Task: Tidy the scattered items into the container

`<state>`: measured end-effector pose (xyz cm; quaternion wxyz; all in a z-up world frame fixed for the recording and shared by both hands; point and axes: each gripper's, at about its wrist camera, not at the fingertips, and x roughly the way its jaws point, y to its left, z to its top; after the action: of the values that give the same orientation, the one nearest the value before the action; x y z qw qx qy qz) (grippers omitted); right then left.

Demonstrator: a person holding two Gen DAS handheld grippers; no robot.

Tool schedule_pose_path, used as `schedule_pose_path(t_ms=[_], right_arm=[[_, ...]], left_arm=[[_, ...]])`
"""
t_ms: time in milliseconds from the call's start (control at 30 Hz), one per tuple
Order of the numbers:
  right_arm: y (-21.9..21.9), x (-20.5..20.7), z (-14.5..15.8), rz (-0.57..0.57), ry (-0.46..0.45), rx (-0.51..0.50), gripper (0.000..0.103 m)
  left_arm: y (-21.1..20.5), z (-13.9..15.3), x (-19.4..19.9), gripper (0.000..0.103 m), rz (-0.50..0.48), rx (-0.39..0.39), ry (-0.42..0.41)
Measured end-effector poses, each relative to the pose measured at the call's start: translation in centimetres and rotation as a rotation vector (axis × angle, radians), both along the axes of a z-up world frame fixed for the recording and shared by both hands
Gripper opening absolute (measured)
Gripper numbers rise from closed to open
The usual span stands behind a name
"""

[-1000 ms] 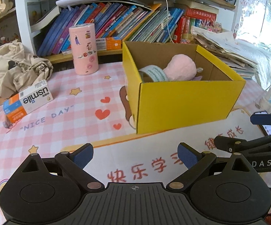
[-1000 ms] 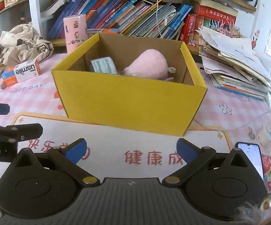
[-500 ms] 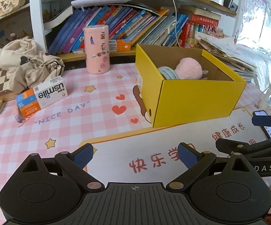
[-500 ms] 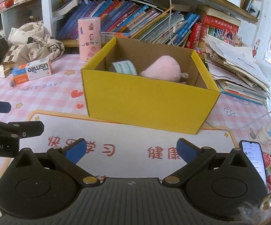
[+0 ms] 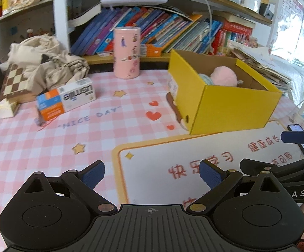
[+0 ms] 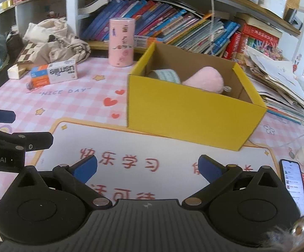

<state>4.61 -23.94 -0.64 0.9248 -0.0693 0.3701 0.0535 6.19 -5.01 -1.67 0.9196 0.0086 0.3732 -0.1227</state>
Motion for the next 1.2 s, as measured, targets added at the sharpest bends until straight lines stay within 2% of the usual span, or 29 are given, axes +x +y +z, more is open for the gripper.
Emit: schedule_pose_path(t_ms=[600, 1200], right_arm=[[7.3, -0.5, -0.5, 0.162, 0.015, -0.038, 0.103], [13.7, -0.2, 0.9, 0.362, -0.057, -0.074, 0.103]], left_arm=[[6.6, -0.4, -2.7, 0.098, 0.134, -0.013, -0.010], [12.4, 1.0, -4.0, 0.098, 0.295, -0.021, -0.082]])
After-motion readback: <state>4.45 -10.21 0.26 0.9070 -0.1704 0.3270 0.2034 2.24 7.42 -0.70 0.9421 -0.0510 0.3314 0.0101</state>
